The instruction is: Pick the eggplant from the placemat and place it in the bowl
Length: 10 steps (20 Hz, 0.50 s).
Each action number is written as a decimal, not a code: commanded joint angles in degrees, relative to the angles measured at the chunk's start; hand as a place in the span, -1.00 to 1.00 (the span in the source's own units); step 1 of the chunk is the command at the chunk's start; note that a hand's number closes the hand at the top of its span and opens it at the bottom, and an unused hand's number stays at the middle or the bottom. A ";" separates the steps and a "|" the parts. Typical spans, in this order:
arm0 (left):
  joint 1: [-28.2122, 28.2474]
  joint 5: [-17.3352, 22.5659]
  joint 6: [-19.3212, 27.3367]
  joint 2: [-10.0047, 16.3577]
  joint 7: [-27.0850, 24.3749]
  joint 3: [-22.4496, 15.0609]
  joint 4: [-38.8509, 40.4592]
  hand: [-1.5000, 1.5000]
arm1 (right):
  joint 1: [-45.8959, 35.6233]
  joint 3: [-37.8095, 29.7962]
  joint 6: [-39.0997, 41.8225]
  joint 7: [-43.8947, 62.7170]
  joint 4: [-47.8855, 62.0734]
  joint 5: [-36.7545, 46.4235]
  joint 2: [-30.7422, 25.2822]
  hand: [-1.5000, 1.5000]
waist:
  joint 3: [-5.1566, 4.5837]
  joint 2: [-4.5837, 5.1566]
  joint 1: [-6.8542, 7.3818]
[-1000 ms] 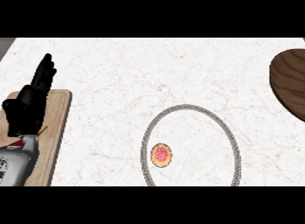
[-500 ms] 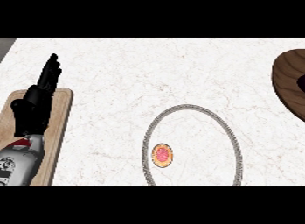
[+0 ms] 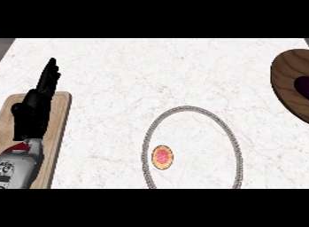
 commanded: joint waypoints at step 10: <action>2.64 -2.67 0.23 -0.96 3.59 1.07 -4.06 0.00 | 22.54 -5.26 17.32 -4.69 -23.25 -13.21 4.12 -1.00 | -0.28 -1.10 -2.62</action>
